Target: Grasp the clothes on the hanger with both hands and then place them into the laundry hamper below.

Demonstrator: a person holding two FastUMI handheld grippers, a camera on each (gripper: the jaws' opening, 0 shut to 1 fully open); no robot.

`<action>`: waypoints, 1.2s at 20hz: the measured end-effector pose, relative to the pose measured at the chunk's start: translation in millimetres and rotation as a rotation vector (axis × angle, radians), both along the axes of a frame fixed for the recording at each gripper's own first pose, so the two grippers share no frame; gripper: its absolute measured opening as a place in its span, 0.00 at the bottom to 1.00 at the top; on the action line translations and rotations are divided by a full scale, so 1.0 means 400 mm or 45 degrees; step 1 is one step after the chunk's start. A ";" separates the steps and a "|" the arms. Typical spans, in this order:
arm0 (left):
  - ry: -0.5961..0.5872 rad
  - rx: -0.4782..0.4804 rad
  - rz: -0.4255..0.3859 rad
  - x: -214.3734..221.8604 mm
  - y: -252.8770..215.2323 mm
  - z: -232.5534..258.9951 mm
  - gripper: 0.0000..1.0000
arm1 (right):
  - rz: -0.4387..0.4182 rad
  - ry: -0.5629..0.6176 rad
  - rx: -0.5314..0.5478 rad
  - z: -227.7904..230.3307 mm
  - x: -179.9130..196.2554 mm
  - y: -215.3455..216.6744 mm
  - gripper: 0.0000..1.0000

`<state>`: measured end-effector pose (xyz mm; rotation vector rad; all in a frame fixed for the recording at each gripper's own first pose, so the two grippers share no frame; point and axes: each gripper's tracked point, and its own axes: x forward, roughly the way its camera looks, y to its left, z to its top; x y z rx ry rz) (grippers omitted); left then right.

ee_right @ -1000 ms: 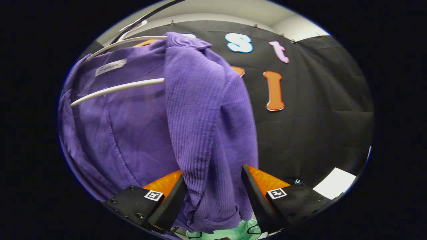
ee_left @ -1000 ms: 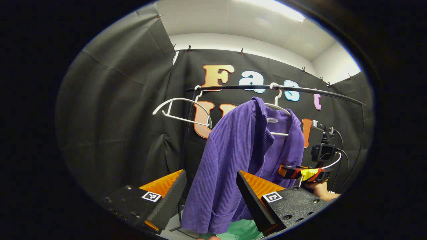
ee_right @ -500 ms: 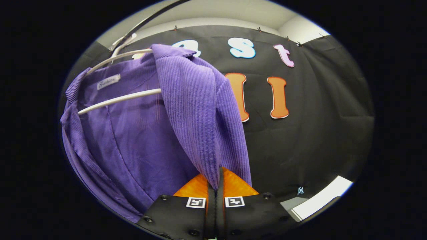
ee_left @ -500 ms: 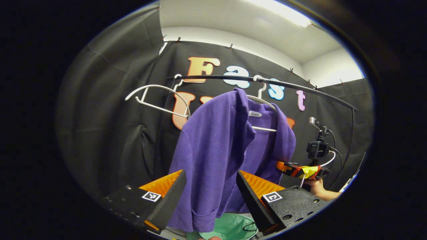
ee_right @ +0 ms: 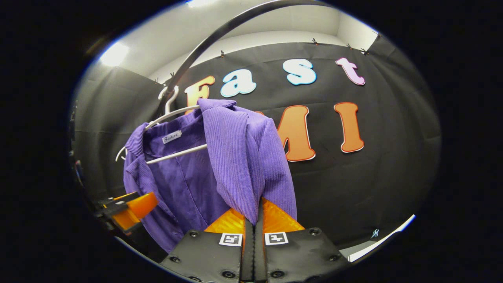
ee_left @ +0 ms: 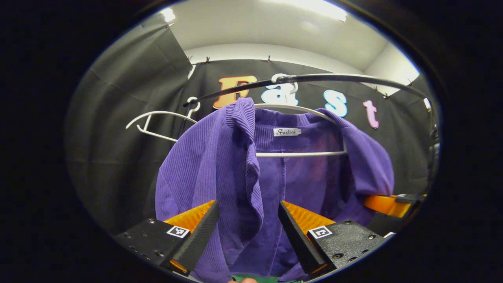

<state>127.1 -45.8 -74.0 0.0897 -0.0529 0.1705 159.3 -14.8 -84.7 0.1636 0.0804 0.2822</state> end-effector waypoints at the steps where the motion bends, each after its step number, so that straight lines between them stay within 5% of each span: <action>1: -0.028 0.042 0.106 0.017 0.023 -0.005 0.96 | 0.024 -0.015 0.002 0.006 -0.003 -0.005 0.12; 4: -0.060 0.222 0.277 0.058 0.072 -0.027 0.91 | 0.076 -0.027 0.003 0.013 -0.010 -0.016 0.08; 10: -0.028 0.425 0.369 0.085 0.150 -0.070 0.98 | 0.039 -0.074 -0.009 0.037 0.010 -0.043 0.08; 14: 0.030 0.424 0.334 0.034 0.201 -0.042 0.06 | -0.024 -0.119 -0.068 0.052 0.029 -0.073 0.03; 24: -0.143 0.440 0.567 -0.035 0.458 0.343 0.03 | -0.297 -0.304 -0.161 0.141 0.083 -0.165 0.07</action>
